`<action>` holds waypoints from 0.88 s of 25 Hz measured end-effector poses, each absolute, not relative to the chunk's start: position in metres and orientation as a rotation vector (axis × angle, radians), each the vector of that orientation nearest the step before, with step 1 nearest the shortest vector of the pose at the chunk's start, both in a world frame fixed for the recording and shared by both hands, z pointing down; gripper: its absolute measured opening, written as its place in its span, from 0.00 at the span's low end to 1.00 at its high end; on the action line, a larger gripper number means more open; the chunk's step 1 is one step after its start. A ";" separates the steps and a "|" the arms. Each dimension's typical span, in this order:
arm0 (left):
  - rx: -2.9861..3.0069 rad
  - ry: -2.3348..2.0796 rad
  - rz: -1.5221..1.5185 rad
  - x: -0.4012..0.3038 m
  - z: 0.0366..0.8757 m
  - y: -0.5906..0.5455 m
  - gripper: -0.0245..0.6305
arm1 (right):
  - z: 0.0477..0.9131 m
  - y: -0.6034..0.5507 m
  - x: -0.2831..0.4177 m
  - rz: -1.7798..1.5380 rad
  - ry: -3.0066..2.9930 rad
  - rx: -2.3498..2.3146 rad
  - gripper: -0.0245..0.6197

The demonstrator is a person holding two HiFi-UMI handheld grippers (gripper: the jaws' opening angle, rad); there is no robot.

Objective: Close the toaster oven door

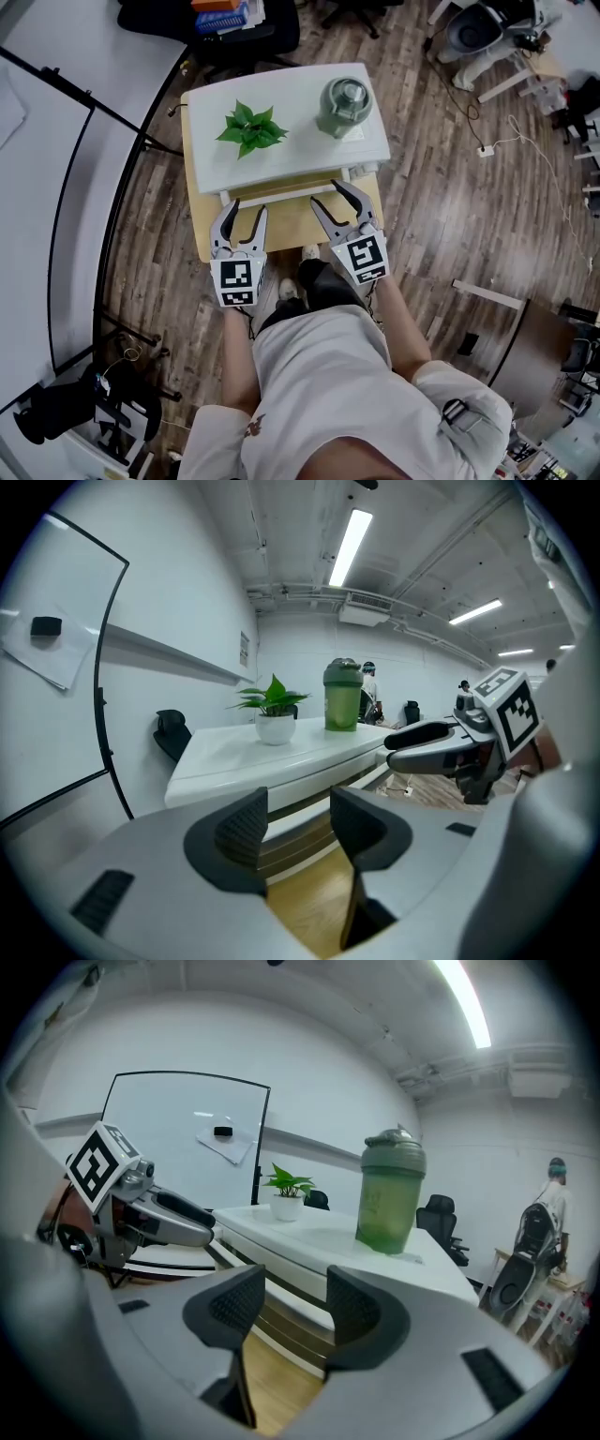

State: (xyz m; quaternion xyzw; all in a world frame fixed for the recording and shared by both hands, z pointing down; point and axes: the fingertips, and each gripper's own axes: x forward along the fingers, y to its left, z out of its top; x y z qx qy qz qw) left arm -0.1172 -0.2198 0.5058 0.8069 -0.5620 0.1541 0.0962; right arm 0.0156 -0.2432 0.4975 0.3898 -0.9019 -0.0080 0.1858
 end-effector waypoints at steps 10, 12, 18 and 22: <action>2.486 -1.710 0.380 -0.112 0.470 -0.173 0.34 | 0.466 -0.191 0.017 -0.100 -2.553 1.155 0.36; 2.505 -1.717 0.365 -0.111 0.464 -0.162 0.34 | 0.459 -0.179 0.019 -0.125 -2.554 1.171 0.35; 2.554 -1.725 0.336 -0.107 0.450 -0.123 0.33 | 0.440 -0.140 0.023 -0.166 -2.558 1.223 0.35; 2.568 -1.726 0.319 -0.106 0.443 -0.102 0.33 | 0.434 -0.118 0.023 -0.177 -2.557 1.234 0.34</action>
